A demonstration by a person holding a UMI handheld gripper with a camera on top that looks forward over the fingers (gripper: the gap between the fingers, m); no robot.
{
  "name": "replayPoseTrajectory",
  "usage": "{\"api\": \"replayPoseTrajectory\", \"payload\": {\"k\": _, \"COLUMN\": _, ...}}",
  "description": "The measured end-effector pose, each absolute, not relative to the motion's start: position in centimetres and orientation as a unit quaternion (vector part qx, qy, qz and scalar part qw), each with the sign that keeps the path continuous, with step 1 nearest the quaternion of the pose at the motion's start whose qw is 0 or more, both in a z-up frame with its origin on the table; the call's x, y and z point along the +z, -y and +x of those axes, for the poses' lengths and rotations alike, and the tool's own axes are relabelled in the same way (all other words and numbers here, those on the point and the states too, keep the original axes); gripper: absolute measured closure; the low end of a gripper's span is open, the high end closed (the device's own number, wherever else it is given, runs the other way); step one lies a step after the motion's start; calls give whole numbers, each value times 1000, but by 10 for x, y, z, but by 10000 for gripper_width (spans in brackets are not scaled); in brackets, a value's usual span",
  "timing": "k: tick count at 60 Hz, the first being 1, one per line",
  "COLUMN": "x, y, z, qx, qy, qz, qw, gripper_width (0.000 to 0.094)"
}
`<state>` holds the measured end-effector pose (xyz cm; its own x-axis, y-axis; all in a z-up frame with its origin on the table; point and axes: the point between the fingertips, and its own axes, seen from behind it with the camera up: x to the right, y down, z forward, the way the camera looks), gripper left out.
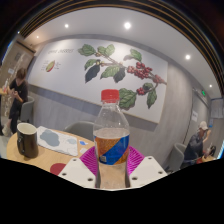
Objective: Pour water
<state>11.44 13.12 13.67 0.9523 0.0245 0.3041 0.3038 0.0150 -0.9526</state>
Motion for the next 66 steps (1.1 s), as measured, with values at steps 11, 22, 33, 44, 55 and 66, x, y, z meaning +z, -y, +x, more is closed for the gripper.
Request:
{"api": "replayPoseTrajectory", "payload": {"k": 11, "x": 195, "y": -131, "z": 39, "qx": -383, "qy": 357, "qz": -556, "qw": 645, "gripper_width": 608}}
{"api": "replayPoseTrajectory", "payload": {"k": 22, "x": 217, "y": -130, "z": -30, "qx": -565, "qy": 555, "qz": -361, "qw": 493, "gripper_width": 607}}
{"api": "replayPoseTrajectory", "payload": {"k": 33, "x": 229, "y": -134, "z": -58, "qx": -655, "qy": 621, "qz": -220, "qw": 370, "gripper_width": 604}}
{"api": "replayPoseTrajectory", "payload": {"k": 44, "x": 239, "y": -126, "z": -64, "qx": -668, "qy": 628, "qz": -199, "qw": 346, "gripper_width": 605}}
{"api": "replayPoseTrajectory", "payload": {"k": 55, "x": 250, "y": -137, "z": -59, "qx": -620, "qy": 579, "qz": -289, "qw": 444, "gripper_width": 603}}
{"api": "replayPoseTrajectory", "payload": {"k": 66, "x": 235, "y": -145, "z": -40, "qx": -294, "qy": 312, "qz": -568, "qw": 703, "gripper_width": 595}}
